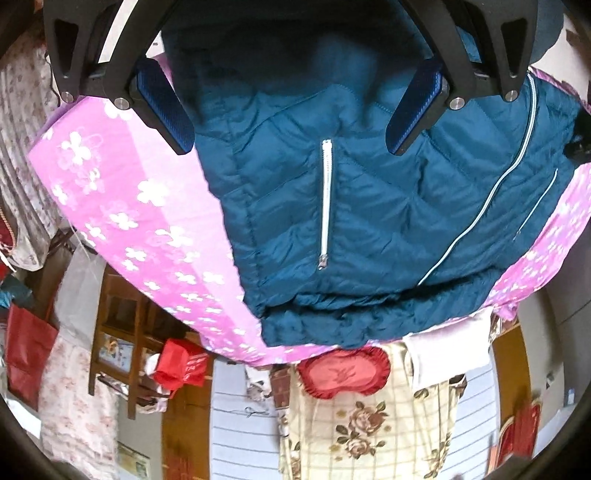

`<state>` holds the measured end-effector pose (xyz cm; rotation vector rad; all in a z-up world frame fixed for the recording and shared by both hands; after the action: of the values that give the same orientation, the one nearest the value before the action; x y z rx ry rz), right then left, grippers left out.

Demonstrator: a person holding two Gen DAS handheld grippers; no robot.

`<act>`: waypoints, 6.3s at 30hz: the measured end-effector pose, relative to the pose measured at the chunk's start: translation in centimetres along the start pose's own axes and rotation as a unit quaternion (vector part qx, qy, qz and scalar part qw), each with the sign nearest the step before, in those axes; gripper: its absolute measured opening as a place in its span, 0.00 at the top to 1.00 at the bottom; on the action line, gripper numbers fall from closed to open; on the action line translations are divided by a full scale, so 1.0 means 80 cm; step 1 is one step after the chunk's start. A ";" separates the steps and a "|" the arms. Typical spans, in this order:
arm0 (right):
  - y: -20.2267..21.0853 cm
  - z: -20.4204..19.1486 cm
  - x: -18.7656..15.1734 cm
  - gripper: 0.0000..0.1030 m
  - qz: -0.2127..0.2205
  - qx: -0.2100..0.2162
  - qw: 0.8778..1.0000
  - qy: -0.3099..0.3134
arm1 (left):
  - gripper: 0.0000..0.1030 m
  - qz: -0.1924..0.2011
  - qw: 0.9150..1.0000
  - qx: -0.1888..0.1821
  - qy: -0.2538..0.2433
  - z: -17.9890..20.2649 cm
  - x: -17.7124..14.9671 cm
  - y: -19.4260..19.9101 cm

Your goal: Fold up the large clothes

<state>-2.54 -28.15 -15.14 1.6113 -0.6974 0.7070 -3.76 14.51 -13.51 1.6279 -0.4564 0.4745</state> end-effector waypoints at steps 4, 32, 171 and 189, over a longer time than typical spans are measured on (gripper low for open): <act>0.000 0.000 0.001 0.00 -0.001 -0.004 1.000 0.001 | 0.07 -0.005 1.000 0.011 0.007 0.000 -0.007 0.001; -0.005 0.097 -0.007 0.00 -0.048 0.139 0.986 -0.077 | 0.03 0.003 0.999 -0.019 0.039 -0.042 -0.023 0.013; -0.050 -0.016 -0.038 0.63 -0.098 0.001 0.994 0.038 | 0.69 0.035 0.993 -0.048 0.105 -0.002 0.008 0.003; 0.056 -0.013 0.002 0.88 0.097 0.072 0.993 -0.010 | 0.91 0.088 0.981 -0.068 0.157 -0.047 0.038 0.076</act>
<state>-5.94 -27.76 -12.09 1.6996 -0.8418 0.9005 -4.75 17.54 -6.43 1.3558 -0.3857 0.8020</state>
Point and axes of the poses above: each gripper's, at about its wrist camera, not at the fingertips, and y roughly against the way its jaws point, z to its right, x to its top, the point moved 6 cm from there along -y, roughly the way its jaws point, and after that the axes turned 12 degrees about x, right-handed, at the moved point
